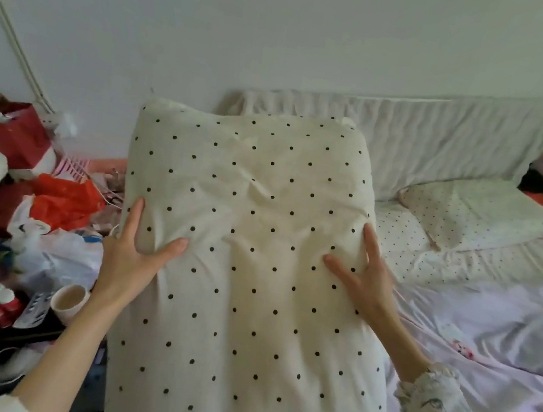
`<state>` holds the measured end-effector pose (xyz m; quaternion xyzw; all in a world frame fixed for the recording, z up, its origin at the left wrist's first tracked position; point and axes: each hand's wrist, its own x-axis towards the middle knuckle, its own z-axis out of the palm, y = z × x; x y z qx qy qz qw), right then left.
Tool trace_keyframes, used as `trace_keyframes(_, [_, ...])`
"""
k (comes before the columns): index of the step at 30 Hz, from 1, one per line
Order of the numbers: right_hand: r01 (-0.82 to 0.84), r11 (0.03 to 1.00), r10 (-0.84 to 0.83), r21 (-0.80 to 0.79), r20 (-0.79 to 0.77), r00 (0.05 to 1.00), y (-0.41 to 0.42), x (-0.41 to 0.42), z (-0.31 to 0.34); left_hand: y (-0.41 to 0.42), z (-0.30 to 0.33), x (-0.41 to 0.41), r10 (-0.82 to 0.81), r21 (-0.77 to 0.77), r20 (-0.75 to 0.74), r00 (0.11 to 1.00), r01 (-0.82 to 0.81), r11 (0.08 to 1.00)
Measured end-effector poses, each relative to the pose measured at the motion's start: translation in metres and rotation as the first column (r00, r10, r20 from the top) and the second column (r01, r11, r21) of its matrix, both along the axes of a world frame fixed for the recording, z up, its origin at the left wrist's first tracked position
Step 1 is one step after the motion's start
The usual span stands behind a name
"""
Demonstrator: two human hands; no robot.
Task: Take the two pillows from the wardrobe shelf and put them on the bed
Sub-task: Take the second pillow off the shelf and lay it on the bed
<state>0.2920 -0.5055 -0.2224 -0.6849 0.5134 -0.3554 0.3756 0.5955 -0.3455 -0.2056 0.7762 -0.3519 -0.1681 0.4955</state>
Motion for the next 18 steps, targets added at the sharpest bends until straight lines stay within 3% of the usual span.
trace_keyframes(9, [0.133, 0.990, -0.134, 0.046, 0.026, 0.991, -0.134, 0.107, -0.020, -0.173, -0.011, 0.120, -0.115, 0.045, -0.022, 0.993, 0.116, 0.992])
trace_keyframes(18, [0.376, 0.922, -0.380, 0.098, 0.026, 0.925, -0.234, 0.106, -0.037, -0.355, -0.005, 0.140, -0.337, 0.142, -0.017, 0.941, 0.336, 0.931])
